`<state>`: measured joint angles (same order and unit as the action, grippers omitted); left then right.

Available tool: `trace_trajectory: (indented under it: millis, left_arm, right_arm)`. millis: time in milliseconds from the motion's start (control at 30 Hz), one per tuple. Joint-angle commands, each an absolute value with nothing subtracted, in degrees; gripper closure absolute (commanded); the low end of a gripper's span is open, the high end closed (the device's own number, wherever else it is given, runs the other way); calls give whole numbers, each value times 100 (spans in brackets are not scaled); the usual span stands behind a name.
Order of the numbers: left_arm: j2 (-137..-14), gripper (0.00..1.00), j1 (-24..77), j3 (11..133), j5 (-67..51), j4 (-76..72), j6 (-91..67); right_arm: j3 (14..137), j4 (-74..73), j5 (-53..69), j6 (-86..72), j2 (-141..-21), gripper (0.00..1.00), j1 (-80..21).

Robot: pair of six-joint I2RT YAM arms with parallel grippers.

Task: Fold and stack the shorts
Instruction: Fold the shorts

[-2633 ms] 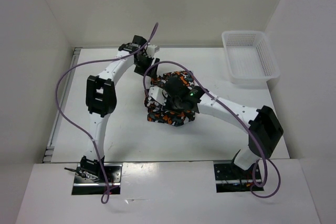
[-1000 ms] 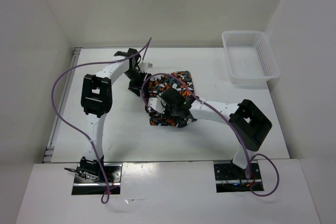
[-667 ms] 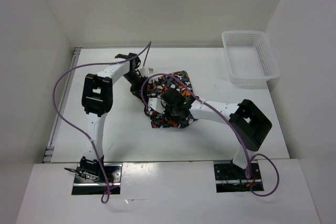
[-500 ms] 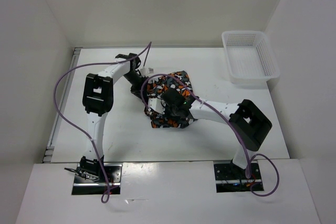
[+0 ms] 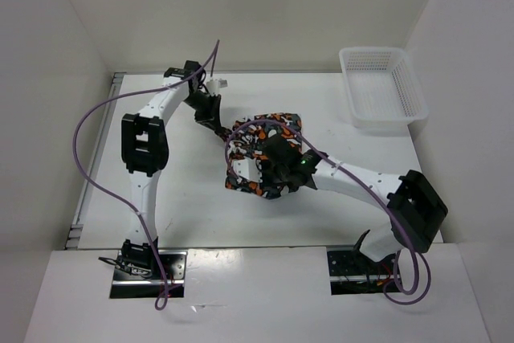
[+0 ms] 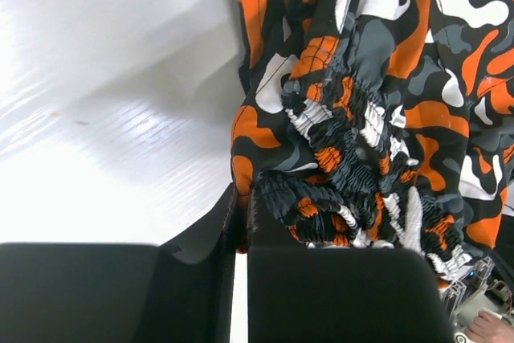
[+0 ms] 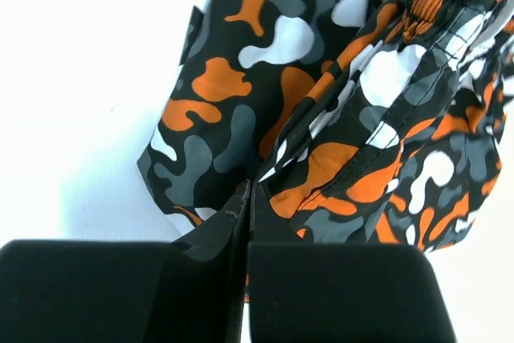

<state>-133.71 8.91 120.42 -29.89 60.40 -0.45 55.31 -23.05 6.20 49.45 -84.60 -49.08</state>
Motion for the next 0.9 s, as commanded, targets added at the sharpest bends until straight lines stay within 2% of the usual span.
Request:
trace_trajectory:
  millis: [0, 67, 100, 167, 233, 267, 333, 367, 533, 700, 767, 867]
  left_arm:
    - [-13613, 94, 957, 12226, -2856, 5810, 0]
    - [-13685, 89, 1010, 12226, -2909, 5757, 0]
    - [-13685, 86, 1063, 12226, -2909, 5705, 0]
    - [-13737, 77, 1063, 12226, -2962, 5643, 0]
    - [-13668, 62, 1063, 12226, -3103, 5643, 0]
    - [-13667, 49, 1063, 12226, -3155, 5643, 0]
    - [-13448, 42, 1063, 12226, -3103, 5590, 0]
    - [-13378, 36, 1063, 12226, -3103, 5590, 0]
    - [-12824, 21, 1063, 12287, -3119, 5590, 0]
    - [-12928, 18, 1370, 12076, -2560, 5590, 0]
    - [-13243, 18, 1424, 12076, -2154, 5730, 0]
    - [-13447, 18, 1424, 12076, -2232, 5801, 0]
  right_arm:
    - [5414, -2672, 940, 5168, -8402, 100, -4887]
    - [5414, -2540, 940, 5229, -8402, 100, -4948]
    - [5414, -2470, 940, 5290, -8463, 86, -4948]
    - [5414, -2470, 993, 5343, -8517, 68, -4948]
    - [5536, -2409, 993, 5344, -8517, 46, -5001]
    - [5668, -2347, 993, 5239, -8517, 42, -5001]
    - [5879, -2347, 993, 4898, -8438, 38, -5001]
    - [6158, -2347, 993, 4739, -8385, 38, -5001]
    - [6767, -2206, 1247, 3283, -8104, 39, -4844]
    - [6557, -1706, 1056, 2401, -8279, 39, -4036]
    - [6557, -1574, 765, 2014, -8533, 39, -3456]
    - [6557, -1459, 712, 1548, -8911, 39, -2603]
